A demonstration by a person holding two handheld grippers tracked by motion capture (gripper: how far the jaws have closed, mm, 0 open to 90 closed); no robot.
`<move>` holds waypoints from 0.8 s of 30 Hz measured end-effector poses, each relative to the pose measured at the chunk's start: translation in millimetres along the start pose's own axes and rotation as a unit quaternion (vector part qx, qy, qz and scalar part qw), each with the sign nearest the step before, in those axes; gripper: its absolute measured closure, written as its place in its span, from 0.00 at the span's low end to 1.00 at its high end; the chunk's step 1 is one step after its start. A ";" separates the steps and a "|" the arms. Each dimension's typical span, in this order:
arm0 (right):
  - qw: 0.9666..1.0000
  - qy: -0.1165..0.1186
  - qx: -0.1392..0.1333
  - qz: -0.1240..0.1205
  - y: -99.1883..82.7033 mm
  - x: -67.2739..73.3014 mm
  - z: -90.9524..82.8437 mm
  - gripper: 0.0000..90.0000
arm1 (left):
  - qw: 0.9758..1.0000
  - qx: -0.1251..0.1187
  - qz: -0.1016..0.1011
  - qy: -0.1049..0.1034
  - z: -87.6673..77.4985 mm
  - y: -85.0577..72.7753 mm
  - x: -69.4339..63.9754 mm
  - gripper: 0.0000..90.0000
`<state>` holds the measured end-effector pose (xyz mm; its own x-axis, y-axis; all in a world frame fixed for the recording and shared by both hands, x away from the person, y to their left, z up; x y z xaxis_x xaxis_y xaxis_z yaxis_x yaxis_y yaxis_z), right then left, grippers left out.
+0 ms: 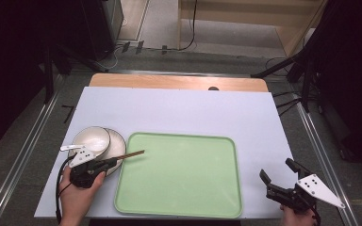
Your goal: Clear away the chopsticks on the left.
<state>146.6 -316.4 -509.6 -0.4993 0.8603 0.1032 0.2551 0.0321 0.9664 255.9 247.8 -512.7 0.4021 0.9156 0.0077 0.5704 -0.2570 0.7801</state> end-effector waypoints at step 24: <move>1.000 0.003 0.000 0.007 -1.1 -1.3 -0.4 0.05 | 1.000 0.007 0.012 -0.020 -17.8 8.8 10.8 0.90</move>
Point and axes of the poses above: each handheld gripper's, and its own axes: z roughly forward along the jaws, y roughly out of its top, x roughly to its left, the point moved 1 cm from there along z, roughly forward along the jaws, and after that the axes turned 15 degrees about y, right-handed, at the moved point
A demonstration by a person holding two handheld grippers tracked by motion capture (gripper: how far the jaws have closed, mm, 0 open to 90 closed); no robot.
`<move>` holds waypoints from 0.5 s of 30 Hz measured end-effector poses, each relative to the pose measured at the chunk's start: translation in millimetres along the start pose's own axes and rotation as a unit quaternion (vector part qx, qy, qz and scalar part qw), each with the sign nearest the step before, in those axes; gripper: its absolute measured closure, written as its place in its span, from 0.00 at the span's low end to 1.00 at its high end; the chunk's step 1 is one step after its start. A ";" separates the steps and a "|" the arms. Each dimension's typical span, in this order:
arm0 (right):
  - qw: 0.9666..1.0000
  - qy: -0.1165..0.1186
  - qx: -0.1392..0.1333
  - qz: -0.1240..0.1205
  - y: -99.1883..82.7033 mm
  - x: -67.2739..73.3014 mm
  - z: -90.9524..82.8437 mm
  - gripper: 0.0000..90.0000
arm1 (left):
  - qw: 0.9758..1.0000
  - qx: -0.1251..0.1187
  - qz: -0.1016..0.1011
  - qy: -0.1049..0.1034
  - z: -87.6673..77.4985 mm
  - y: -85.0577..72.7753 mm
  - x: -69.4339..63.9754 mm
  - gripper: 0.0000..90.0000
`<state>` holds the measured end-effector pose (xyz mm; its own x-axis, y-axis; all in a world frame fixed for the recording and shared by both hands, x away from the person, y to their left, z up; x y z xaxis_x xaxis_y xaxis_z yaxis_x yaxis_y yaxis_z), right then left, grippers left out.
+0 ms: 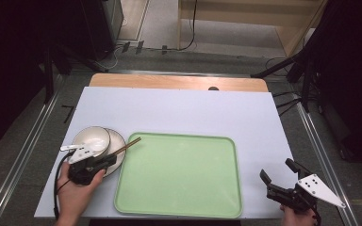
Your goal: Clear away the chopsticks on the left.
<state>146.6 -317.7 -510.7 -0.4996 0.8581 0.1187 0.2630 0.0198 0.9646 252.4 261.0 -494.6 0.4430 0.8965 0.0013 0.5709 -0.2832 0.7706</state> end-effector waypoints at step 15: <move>1.000 0.003 0.004 -0.001 0.3 0.4 3.8 0.05 | 0.999 0.023 0.033 0.018 -39.6 -20.8 44.7 0.91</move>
Point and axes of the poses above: each handheld gripper's, and its own axes: z roughly forward along the jaws, y roughly out of its top, x roughly to its left, the point moved 1 cm from there along z, roughly forward along the jaws, and after that the axes turned 15 degrees about y, right-handed, at the moved point
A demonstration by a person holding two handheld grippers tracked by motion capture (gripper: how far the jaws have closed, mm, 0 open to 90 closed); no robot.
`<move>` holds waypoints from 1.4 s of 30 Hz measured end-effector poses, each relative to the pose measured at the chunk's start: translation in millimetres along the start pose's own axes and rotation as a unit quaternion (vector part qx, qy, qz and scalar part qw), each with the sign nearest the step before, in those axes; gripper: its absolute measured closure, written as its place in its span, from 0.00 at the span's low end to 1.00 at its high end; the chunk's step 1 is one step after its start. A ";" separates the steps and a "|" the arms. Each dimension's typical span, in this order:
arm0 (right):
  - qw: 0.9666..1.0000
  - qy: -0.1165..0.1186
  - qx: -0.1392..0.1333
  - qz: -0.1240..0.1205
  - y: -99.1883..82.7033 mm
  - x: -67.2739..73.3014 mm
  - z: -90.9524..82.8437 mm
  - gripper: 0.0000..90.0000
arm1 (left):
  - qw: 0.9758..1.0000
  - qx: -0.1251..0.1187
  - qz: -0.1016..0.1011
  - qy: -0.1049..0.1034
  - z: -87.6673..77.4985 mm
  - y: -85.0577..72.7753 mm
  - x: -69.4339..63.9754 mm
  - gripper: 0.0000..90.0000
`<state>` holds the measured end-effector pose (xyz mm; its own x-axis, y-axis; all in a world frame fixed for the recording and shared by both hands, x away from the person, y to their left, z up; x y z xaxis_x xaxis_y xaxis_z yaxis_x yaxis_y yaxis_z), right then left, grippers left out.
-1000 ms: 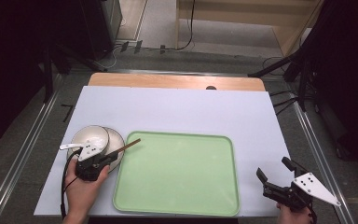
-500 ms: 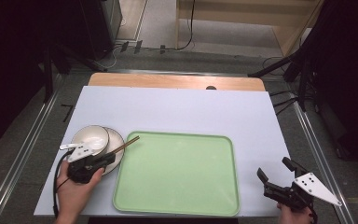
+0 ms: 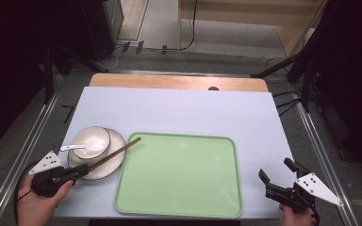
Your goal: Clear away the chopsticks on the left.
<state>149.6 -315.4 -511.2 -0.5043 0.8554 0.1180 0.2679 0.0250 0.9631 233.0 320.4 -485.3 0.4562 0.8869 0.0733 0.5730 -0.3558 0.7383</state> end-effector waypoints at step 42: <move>1.000 -0.001 0.001 0.006 -1.5 -1.8 -0.2 0.06 | 0.996 0.054 0.069 -0.021 18.1 3.0 -18.3 0.93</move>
Point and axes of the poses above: each handheld gripper's, and its own axes: z roughly forward along the jaws, y roughly out of its top, x roughly to its left, the point moved 1 cm from there along z, roughly forward along the jaws, and after that the axes turned 15 degrees about y, right-handed, at the moved point
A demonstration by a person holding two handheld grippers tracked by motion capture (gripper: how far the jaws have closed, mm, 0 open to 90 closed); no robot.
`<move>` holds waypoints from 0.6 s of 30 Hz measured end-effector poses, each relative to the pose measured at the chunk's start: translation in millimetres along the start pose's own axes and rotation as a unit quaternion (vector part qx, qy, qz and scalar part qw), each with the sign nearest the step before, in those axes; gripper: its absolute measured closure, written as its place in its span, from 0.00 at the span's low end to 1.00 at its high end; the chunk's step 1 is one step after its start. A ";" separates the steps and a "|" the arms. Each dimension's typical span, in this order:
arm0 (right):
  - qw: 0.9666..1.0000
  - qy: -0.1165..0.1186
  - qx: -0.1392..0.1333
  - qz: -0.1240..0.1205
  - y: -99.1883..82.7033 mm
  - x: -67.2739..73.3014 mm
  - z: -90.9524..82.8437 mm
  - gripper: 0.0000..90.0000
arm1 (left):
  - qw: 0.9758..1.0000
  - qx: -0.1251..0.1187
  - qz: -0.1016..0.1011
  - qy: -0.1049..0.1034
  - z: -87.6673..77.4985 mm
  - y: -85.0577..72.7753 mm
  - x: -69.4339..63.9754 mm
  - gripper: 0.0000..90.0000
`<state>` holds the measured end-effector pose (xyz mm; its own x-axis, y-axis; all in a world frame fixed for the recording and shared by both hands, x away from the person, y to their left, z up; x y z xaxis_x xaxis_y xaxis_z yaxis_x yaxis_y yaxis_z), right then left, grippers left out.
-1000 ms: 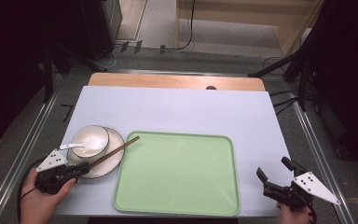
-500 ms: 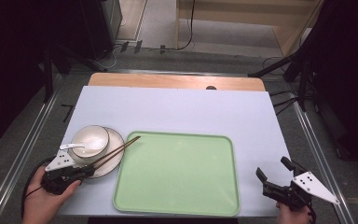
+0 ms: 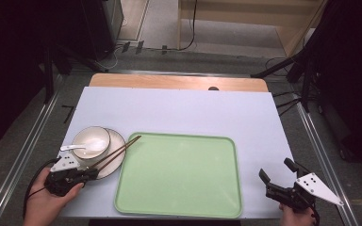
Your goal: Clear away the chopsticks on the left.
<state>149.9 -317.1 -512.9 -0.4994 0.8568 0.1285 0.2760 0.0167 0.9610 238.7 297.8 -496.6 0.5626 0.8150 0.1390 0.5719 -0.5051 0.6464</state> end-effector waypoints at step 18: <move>1.000 -0.001 -0.002 0.000 0.1 -0.6 -1.4 0.06 | 0.999 -0.038 -0.019 -0.025 -10.9 15.5 -22.9 0.95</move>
<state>149.1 -318.4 -512.6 -0.4973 0.8582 0.1272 0.2718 0.0148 0.9622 228.1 274.4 -481.5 0.5712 0.8173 0.0760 0.5487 -0.4490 0.7052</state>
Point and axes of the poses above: each handheld gripper's, and its own axes: z roughly forward along the jaws, y roughly out of its top, x roughly to its left, the point moved 1 cm from there along z, roughly forward along the jaws, and after that the axes turned 15 degrees about y, right-handed, at the moved point
